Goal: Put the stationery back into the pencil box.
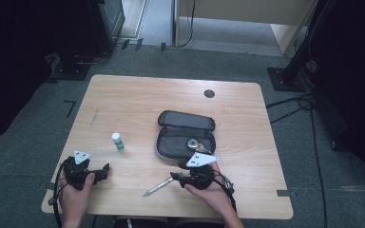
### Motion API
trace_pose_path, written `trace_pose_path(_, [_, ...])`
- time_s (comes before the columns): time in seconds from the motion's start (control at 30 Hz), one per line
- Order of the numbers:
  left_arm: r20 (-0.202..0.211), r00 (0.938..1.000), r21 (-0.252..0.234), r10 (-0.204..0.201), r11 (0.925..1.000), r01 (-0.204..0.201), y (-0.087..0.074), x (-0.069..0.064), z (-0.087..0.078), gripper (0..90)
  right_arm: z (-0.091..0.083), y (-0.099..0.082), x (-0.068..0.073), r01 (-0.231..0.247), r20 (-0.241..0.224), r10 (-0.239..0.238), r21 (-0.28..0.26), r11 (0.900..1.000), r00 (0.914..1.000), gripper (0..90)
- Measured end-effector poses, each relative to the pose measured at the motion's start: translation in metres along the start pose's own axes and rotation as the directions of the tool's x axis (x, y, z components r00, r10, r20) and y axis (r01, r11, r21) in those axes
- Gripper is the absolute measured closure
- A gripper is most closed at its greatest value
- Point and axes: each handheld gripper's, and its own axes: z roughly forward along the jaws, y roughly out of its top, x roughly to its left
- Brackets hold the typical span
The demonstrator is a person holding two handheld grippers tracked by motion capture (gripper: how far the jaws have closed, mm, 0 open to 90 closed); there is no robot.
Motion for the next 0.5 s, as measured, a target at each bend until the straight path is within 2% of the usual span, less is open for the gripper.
trace_pose_path(0.2, [-0.008,0.9999,0.0,-0.014,0.9999,0.014,-0.001,-0.001,0.0,0.0,-0.002,-0.009,-0.002,-0.015,0.01,0.015,0.001,0.9999,0.9998,49.4])
trace_pose_path(0.4, [-0.026,0.9993,0.012,-0.026,0.9996,0.027,-0.002,-0.003,-0.004,0.0,-0.002,-0.019,-0.005,-0.012,0.02,0.012,0.013,0.9998,0.9997,45.3])
trace_pose_path(0.5, [-0.033,0.9994,0.014,-0.012,0.9998,0.012,-0.005,-0.005,-0.008,0.0,-0.003,-0.023,-0.008,-0.03,0.002,0.03,0.011,0.9995,0.9995,46.6])
